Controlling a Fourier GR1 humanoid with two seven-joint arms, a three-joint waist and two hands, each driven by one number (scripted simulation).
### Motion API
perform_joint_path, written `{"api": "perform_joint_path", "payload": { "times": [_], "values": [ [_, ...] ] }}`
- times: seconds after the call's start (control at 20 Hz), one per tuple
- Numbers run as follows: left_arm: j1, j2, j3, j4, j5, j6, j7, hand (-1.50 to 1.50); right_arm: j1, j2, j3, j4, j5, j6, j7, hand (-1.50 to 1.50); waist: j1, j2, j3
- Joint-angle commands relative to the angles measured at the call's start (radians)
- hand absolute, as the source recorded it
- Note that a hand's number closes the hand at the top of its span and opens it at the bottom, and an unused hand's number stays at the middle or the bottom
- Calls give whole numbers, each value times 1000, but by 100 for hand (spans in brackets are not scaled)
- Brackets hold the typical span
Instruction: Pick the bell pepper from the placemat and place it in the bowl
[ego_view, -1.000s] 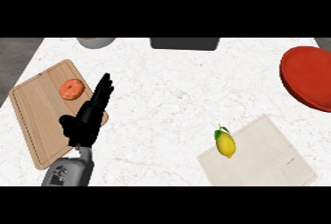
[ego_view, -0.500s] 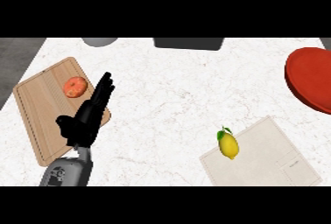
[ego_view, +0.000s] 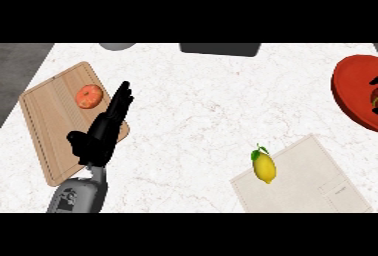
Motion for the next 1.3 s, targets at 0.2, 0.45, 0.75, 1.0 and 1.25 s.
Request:
{"api": "perform_joint_path", "payload": {
  "times": [0.2, 0.45, 0.75, 1.0, 1.25],
  "values": [
    [-7, -2, 1, 13, -14, 12, -3, 0, -46, 10, -26, 90, -45, 217, -155, -150, -12, -1, 2],
    [3, -4, -6, -1, -8, 4, 7, 0, -91, 13, -122, 103, -155, 248, -157, -150, -18, -7, 2],
    [2, 11, 24, 10, 11, -5, -1, 0, -111, -58, -169, 161, -218, 383, -62, -150, -19, -2, 2],
    [22, -16, 2, 14, -5, 15, -12, 0, -92, -104, -190, 182, -257, 511, -10, -150, -33, -3, 4],
    [18, 3, 14, -1, 4, 1, -28, 0, -95, -121, -200, 167, -285, 587, 51, -150, -19, 1, 6]
  ]
}}
